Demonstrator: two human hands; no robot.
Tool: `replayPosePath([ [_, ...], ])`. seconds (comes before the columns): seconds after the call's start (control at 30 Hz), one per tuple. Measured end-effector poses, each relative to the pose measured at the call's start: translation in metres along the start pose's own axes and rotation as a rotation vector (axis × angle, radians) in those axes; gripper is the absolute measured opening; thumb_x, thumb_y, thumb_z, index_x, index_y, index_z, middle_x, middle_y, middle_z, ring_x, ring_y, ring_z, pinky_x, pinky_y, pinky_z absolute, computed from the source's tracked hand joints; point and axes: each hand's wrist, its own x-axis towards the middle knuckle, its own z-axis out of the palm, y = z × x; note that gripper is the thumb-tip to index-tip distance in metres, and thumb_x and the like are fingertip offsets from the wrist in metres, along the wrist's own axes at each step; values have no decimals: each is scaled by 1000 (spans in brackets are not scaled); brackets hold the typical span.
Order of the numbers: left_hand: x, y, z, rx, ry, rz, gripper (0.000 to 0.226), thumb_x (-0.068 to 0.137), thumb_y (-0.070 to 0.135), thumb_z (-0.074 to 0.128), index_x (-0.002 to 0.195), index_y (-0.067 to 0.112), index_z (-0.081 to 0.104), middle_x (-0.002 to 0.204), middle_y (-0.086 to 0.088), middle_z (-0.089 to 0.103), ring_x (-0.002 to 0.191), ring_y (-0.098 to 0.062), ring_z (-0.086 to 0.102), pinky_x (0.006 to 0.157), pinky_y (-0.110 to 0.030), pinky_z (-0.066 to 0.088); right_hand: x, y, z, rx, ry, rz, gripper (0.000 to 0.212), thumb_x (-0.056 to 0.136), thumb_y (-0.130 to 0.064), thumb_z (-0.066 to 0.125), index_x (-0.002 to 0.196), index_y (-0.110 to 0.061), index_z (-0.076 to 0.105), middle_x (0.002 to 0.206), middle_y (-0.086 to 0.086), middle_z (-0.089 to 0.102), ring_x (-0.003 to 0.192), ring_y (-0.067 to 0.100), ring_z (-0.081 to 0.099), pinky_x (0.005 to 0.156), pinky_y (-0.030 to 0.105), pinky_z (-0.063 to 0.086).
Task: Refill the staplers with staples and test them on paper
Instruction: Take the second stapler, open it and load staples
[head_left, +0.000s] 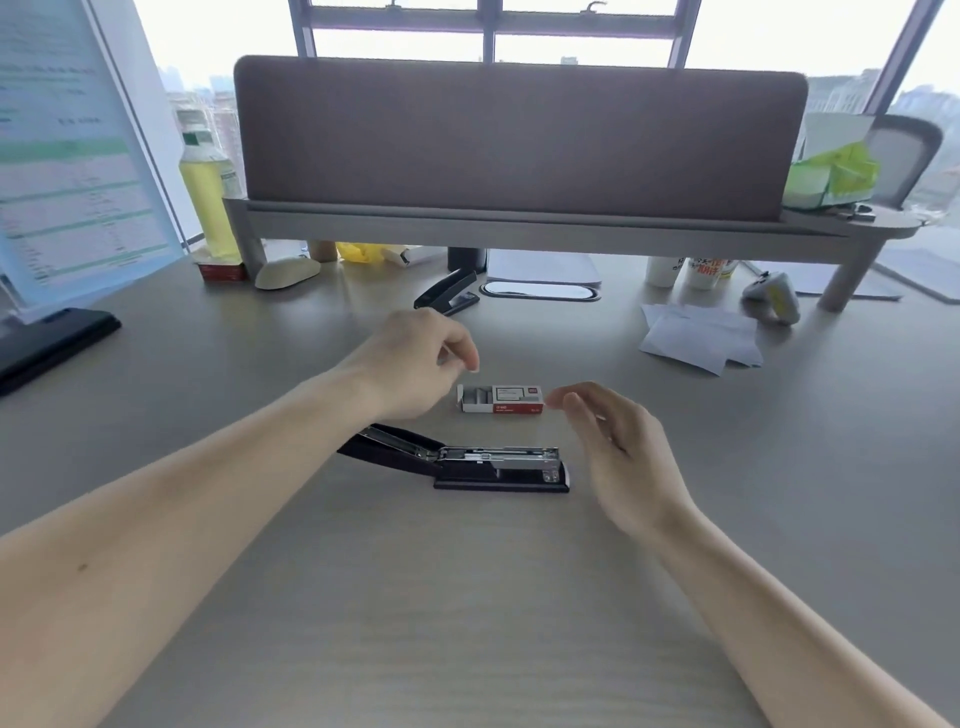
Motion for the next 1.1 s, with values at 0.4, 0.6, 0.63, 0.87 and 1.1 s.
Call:
replayPosePath([
  [0.4,31,-16,28,80,-126,-57,7,92,22,72,89,27,76,96,4,73,89,-16,66,79,-28,49,78,14,42,-67,-231,-18,19,101,-19,62,107,-29,78,104,-22,74,96,-24,57,84,0,38],
  [0.6,30,-23,29,55,-133,-77,22,84,5,68,88,23,80,89,4,75,85,-15,69,74,-22,49,81,31,46,-29,-234,-43,17,94,-14,73,103,-27,78,96,-16,79,91,-9,70,85,10,48],
  [0.63,30,-24,29,44,-134,-85,23,84,5,67,89,24,80,90,3,75,84,-14,69,74,-22,48,81,32,46,-25,-232,-50,17,94,-12,72,102,-26,79,96,-16,79,91,-10,71,85,9,48],
  [0.87,29,-23,27,97,-124,-48,21,86,11,64,86,23,80,83,4,74,80,-14,68,72,-22,50,80,36,47,-66,-231,-92,18,95,-10,71,102,-24,79,94,-16,78,86,-17,66,81,1,43],
  [1.1,32,-25,31,113,-87,-53,9,87,28,78,84,20,80,79,7,71,77,-11,66,61,-17,42,80,37,48,-98,-233,-111,17,96,-12,70,103,-24,80,92,-19,75,84,-22,62,78,-3,40],
])
